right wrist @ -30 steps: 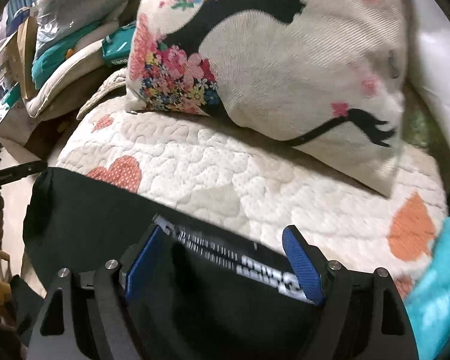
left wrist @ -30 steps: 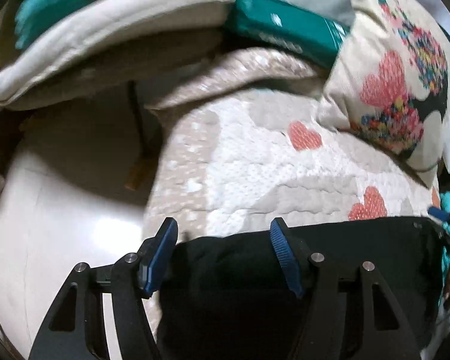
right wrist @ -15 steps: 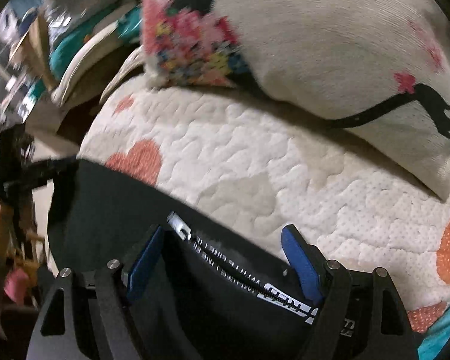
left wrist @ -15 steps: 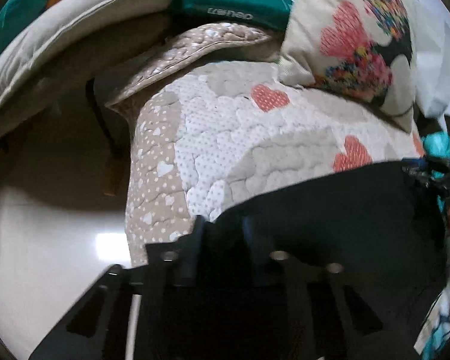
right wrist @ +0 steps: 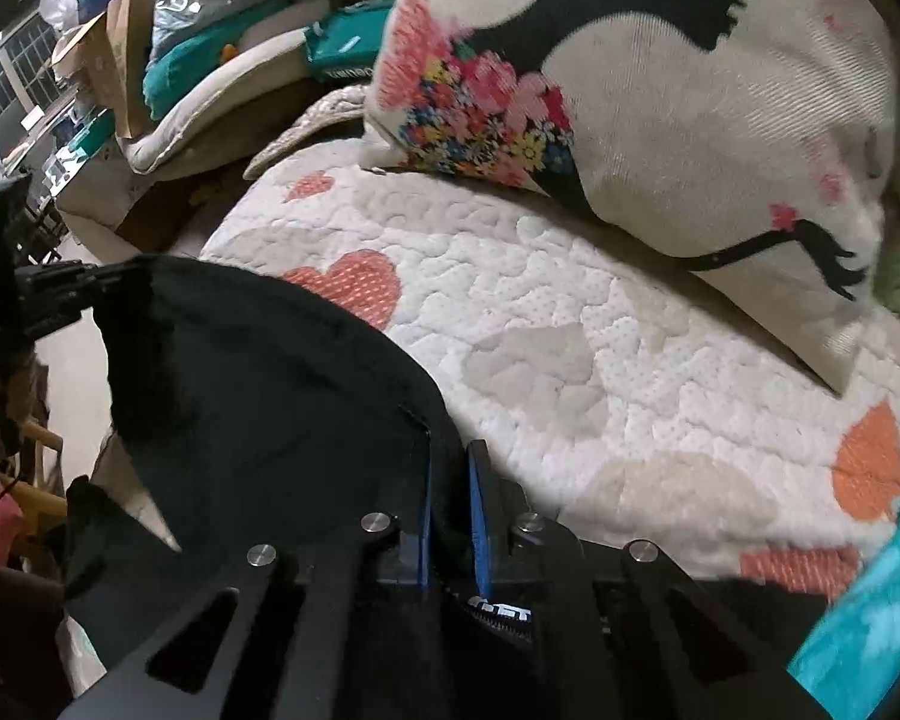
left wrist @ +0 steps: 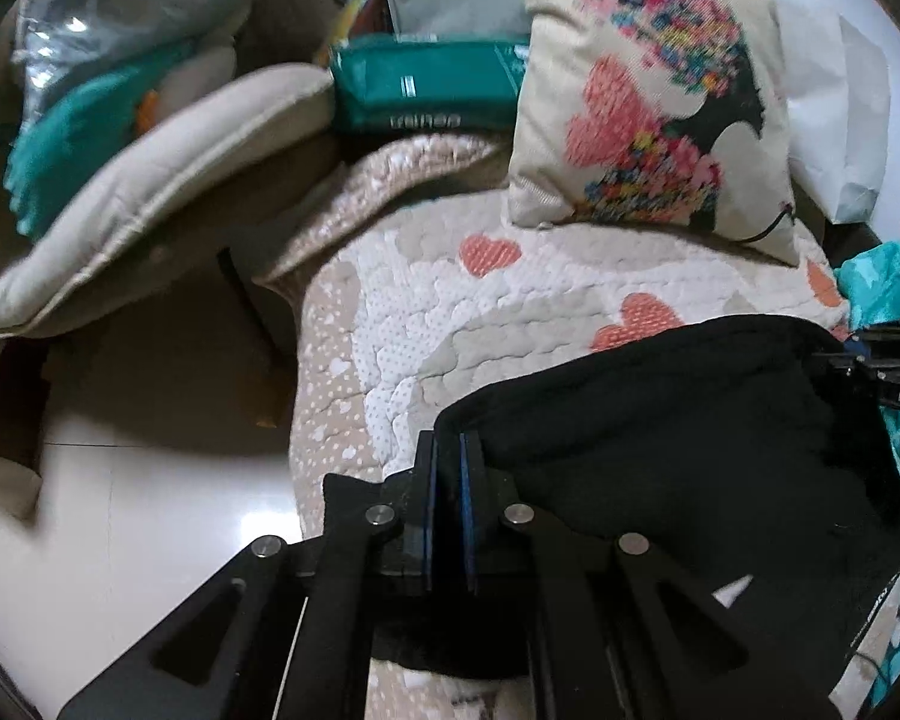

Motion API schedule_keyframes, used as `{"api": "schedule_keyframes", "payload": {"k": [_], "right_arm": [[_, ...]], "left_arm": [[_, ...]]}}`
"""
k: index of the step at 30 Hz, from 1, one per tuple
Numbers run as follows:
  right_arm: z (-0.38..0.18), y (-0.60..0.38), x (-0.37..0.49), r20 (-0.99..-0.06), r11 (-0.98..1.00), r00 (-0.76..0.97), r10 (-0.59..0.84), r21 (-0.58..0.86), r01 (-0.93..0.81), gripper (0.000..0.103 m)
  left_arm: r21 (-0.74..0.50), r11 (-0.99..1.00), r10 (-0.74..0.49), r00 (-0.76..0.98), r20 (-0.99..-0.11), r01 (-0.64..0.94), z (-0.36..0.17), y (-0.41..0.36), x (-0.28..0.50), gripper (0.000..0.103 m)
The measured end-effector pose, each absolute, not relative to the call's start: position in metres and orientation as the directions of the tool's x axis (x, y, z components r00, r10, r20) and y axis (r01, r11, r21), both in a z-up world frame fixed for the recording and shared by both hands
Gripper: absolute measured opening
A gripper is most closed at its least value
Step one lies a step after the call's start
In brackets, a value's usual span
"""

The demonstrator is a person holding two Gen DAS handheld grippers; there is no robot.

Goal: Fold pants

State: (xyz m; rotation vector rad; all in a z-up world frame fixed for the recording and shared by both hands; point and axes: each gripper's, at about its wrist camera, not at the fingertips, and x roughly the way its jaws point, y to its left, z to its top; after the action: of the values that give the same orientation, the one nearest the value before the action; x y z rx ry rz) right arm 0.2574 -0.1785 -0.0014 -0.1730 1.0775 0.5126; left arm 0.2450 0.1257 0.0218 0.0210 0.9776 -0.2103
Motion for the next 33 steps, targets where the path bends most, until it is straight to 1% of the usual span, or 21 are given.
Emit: {"api": "schedule_keyframes", "payload": {"k": [5,11,15,21,24,28,33], "right_arm": [[0.019,-0.185,0.222,-0.854,0.878,0.407,0.325,0.113,-0.464,0.010],[0.033,-0.185,0.172,-0.851,0.871,0.421,0.314,0.082,-0.484,0.010],[0.032,-0.188,0.135,-0.860,0.863,0.415,0.296,0.055,-0.502,0.010],[0.013,-0.188,0.072,-0.893,0.841,0.384,0.235,-0.011,-0.541,0.010],[0.000,-0.188,0.050,-0.907,0.831,0.365,0.211,-0.030,-0.555,0.010],[-0.017,-0.185,0.023,-0.924,0.817,0.337,0.182,-0.049,-0.575,0.010],[-0.035,-0.189,0.002,-0.940,0.812,0.296,0.167,-0.039,-0.582,0.010]], "left_arm": [[-0.047,0.982,-0.147,0.577,-0.804,0.184,0.045,0.125,0.206,0.006],[0.004,0.978,-0.123,0.598,-0.792,0.207,0.055,0.117,0.149,0.006],[0.025,0.974,-0.116,0.592,-0.797,0.225,0.050,0.115,0.108,0.006],[0.072,0.960,-0.094,0.555,-0.827,0.269,0.034,0.110,0.063,0.007],[0.145,0.938,-0.057,0.552,-0.832,0.315,0.029,0.099,0.044,0.007],[0.271,0.875,0.009,0.547,-0.837,0.401,0.017,0.079,0.024,0.007],[0.415,0.742,0.092,0.533,-0.841,0.526,-0.008,0.063,-0.010,0.007]]}}
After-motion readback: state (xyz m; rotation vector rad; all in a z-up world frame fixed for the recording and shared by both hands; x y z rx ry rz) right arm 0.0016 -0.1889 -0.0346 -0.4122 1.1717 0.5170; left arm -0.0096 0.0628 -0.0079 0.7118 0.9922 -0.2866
